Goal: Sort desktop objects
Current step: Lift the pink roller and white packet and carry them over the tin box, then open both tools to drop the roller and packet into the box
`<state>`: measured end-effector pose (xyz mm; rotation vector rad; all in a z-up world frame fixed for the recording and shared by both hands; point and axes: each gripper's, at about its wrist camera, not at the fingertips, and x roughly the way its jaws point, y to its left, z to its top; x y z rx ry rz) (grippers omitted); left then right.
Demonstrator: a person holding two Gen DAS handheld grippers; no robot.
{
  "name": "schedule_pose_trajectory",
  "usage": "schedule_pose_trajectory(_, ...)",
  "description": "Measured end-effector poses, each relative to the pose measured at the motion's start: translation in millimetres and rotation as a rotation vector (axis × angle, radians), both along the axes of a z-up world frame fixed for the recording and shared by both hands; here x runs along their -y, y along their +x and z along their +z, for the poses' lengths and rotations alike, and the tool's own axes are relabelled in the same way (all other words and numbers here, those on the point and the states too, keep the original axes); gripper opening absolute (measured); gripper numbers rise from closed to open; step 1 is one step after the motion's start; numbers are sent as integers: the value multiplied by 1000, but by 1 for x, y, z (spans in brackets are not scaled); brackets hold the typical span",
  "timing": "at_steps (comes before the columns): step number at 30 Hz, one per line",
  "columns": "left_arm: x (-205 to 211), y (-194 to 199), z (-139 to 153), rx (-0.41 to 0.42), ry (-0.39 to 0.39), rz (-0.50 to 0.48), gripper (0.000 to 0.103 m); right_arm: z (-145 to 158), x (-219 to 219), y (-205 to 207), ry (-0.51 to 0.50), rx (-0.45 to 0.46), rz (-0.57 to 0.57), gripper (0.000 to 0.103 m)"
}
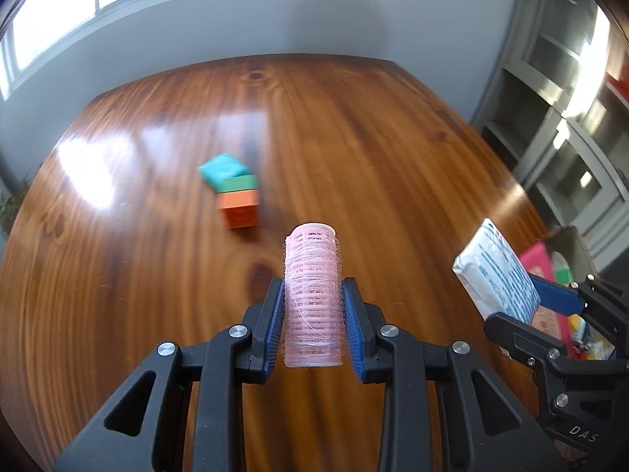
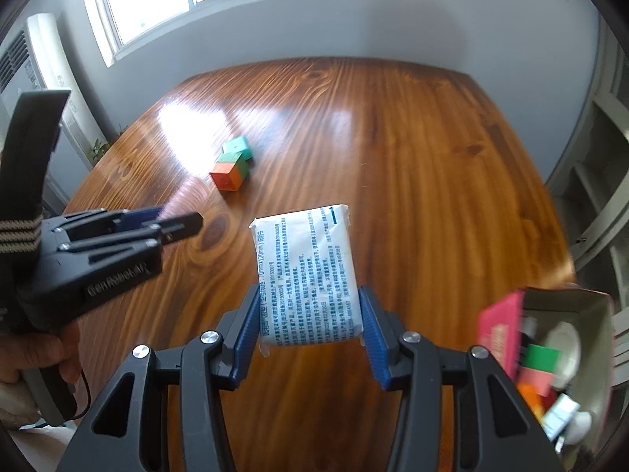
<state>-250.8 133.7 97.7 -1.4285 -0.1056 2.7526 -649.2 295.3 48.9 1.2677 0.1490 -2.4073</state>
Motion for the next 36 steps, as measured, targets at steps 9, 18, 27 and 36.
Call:
schedule_pose_trajectory(9, -84, 22, 9, -12, 2, -164, 32, 3, -75, 33, -7, 6, -109, 53)
schedule_pose_trajectory(18, -143, 34, 21, -52, 4, -260, 32, 15, -130, 53, -22, -28, -213, 53)
schedule_pose_trajectory(27, -172, 46, 27, -75, 15, -299, 32, 19, -165, 72, -28, -45, -283, 53)
schedule_pose_trajectory(36, -189, 52, 29, -68, 43, -332, 32, 19, -188, 88, -51, -43, -362, 53)
